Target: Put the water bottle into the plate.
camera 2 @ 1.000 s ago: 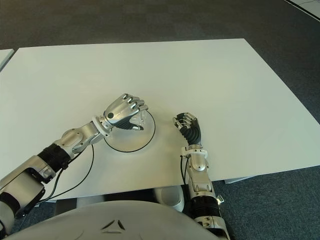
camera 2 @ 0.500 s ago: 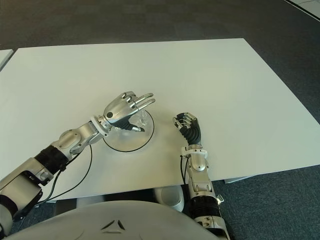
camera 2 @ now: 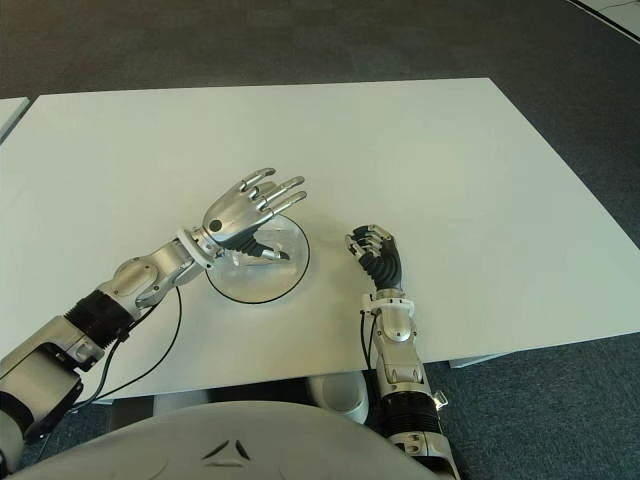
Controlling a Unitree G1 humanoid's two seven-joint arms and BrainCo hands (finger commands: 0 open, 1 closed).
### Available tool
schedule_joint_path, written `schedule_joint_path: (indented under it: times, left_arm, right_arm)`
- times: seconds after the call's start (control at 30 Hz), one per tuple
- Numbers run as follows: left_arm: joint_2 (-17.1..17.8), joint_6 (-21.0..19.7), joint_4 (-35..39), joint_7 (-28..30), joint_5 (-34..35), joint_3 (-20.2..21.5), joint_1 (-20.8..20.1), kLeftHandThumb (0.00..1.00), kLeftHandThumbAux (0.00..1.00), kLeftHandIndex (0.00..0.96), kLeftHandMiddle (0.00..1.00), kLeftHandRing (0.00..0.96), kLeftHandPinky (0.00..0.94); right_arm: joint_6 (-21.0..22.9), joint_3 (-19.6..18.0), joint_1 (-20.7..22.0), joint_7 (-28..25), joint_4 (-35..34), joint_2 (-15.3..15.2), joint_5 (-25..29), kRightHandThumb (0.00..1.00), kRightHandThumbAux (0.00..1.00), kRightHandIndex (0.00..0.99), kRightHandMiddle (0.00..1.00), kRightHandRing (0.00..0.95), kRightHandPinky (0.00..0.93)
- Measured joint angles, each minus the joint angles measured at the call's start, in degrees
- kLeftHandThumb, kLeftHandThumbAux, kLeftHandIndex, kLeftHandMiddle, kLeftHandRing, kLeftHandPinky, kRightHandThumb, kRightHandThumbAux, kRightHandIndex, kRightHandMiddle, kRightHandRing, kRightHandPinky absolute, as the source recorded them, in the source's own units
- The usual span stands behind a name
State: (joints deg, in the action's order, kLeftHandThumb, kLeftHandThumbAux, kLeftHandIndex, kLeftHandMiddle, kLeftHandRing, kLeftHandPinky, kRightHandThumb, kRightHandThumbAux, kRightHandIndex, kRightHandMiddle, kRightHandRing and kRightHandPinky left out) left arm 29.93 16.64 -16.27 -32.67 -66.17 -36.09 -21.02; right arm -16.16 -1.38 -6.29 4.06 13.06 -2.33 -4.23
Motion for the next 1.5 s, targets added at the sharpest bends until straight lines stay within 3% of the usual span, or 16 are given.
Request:
schedule_joint_path:
  times: [1.03,1.5]
  left_arm:
    - [-0.1,0.7,0.9,1.9,3.9,2.5,2.2,0.184,0.230,0.000,0.000,0.000,0.000]
    - [-2.5,0.5,5.7,5.1,15.2,10.3,8.1,0.167,0.253,0.000,0.000,0.000,0.000]
  right_arm:
    - [0.0,0.0,0.0,0.1,0.2,-0.1,0.0,0.705,0.729,0.431,0.536,0.531,0.518]
    - [0.0,0.0,0.0,0.2,0.2,-0.1,0.0,0.705,0.729,0.431,0.536,0.525,0.512]
